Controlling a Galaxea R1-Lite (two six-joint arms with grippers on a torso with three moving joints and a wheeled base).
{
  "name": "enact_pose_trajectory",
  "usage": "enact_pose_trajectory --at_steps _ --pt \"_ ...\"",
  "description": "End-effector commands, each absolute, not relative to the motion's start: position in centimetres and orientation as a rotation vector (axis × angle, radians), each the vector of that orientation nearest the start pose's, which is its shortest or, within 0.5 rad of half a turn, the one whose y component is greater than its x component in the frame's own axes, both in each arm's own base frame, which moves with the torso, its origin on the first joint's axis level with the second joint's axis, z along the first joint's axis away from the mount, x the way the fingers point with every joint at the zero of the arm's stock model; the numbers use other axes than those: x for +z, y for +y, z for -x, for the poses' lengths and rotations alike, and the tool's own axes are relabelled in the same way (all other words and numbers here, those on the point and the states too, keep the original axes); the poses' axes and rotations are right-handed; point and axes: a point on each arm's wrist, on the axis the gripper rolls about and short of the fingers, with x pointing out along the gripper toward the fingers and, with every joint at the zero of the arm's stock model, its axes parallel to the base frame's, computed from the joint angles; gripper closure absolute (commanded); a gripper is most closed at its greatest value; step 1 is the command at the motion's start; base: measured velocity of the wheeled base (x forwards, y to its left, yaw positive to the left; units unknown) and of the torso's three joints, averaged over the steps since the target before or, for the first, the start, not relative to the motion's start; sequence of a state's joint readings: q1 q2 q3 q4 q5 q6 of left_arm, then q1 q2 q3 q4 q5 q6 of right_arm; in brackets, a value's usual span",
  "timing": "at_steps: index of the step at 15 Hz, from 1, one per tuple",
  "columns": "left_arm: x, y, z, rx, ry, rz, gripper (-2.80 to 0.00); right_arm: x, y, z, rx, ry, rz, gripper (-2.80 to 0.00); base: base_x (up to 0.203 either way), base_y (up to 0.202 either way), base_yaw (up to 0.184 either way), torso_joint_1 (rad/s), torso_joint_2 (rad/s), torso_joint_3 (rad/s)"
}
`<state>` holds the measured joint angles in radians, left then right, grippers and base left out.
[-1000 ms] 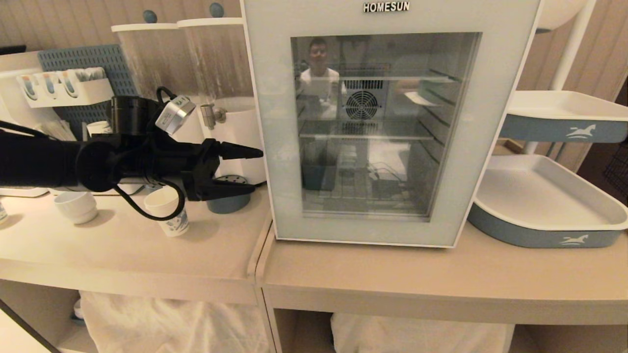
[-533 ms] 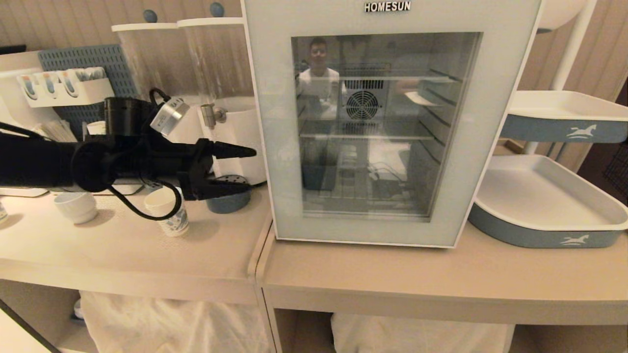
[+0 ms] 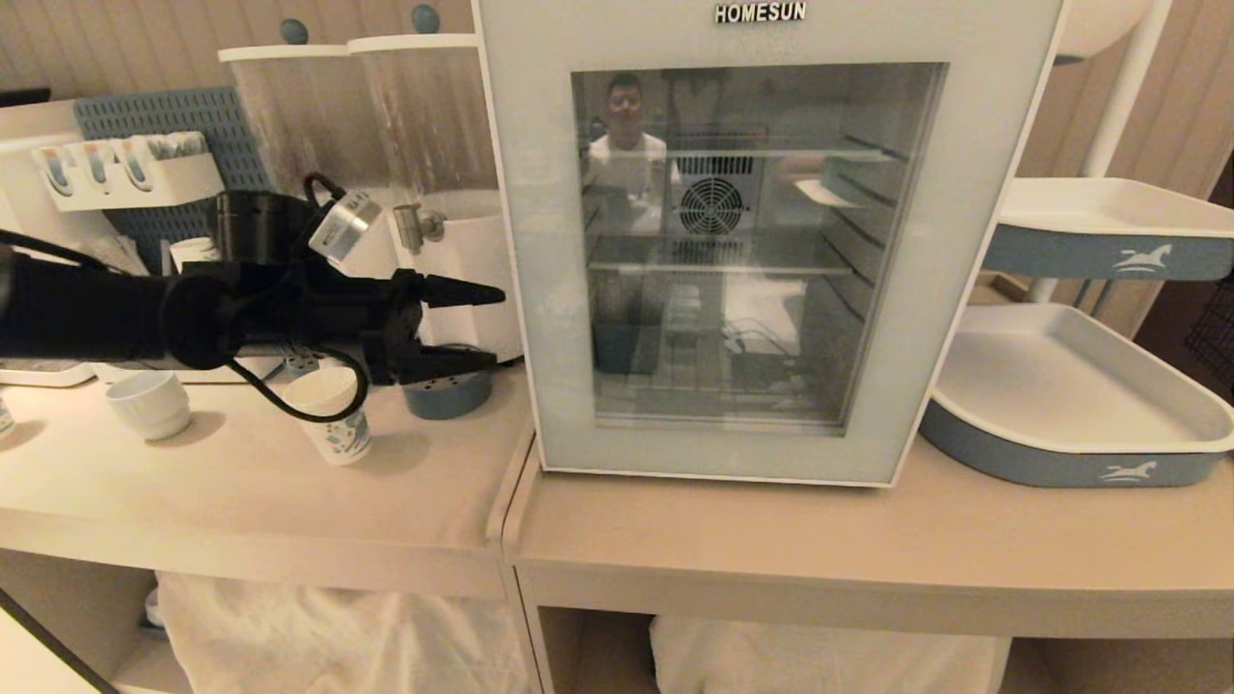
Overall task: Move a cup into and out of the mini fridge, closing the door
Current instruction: Open the freezer door
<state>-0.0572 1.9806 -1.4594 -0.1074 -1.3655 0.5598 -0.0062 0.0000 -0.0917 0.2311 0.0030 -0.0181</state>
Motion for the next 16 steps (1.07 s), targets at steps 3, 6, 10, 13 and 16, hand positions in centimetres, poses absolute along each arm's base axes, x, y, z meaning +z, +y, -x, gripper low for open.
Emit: enact_pose_trajectory --at_steps 3,6,10,13,16 --pt "21.4 -5.9 -38.8 -1.475 -0.040 -0.183 -2.80 7.7 0.0 3.1 -0.002 0.141 0.018 0.00 0.000 0.000 0.000 0.000 0.00 0.000" --pt "21.2 -6.4 -39.1 -1.484 -0.038 -0.184 -2.80 7.7 0.0 3.1 -0.002 0.141 0.018 0.00 0.000 0.000 0.000 0.000 0.00 0.000" --pt "21.1 -6.8 -39.2 -1.466 -0.027 -0.195 -2.80 7.6 0.0 3.1 -0.002 0.144 0.018 0.00 0.000 0.000 0.000 0.000 0.00 0.000" --pt "21.5 -6.8 -38.4 -1.483 -0.013 -0.172 -2.80 7.7 0.0 3.1 -0.002 0.143 0.018 0.00 0.000 0.000 0.000 0.000 0.00 0.000" --pt "22.6 -6.6 -36.6 -1.527 0.017 -0.120 -2.80 7.7 0.0 3.1 -0.003 0.141 0.019 0.00 0.000 0.000 0.000 0.000 0.00 0.000"
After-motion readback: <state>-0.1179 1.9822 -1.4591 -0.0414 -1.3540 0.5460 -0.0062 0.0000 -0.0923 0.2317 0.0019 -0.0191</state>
